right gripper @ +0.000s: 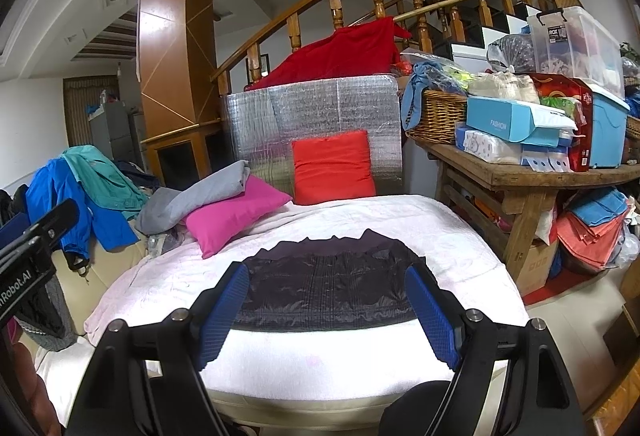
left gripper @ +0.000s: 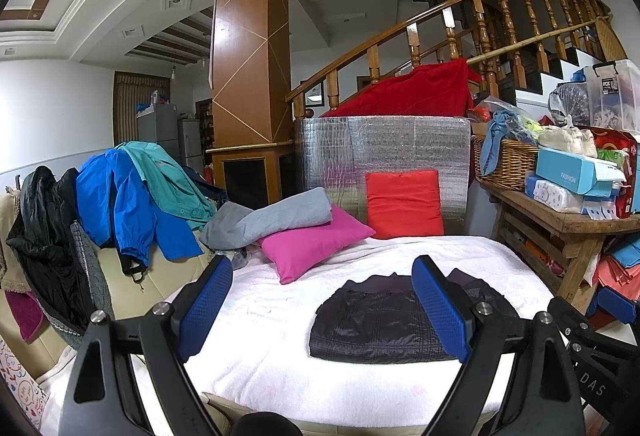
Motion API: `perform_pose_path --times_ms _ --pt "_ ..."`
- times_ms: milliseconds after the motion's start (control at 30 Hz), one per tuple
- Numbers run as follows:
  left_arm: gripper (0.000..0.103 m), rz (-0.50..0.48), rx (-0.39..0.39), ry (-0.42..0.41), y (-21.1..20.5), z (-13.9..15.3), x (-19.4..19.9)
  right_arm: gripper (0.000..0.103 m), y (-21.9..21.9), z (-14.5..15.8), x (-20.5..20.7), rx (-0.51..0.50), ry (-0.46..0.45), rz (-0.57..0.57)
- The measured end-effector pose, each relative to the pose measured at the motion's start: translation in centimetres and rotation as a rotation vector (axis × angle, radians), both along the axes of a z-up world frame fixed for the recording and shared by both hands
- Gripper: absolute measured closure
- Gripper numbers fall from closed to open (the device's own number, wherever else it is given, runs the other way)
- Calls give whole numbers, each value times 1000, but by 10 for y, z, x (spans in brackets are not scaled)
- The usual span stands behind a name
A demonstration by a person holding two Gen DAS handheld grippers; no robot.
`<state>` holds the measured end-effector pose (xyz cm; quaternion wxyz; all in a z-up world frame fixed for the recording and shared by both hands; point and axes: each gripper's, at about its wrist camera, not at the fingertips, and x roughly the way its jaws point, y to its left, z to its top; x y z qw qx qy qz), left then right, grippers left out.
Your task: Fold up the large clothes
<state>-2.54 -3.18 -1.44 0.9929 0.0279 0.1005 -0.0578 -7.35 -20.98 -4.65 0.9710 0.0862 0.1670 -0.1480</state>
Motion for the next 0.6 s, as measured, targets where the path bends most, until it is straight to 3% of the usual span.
perform_pose_path --times_ms 600 --pt "11 -6 -7 48 -7 -4 31 20 -12 -2 27 6 45 -18"
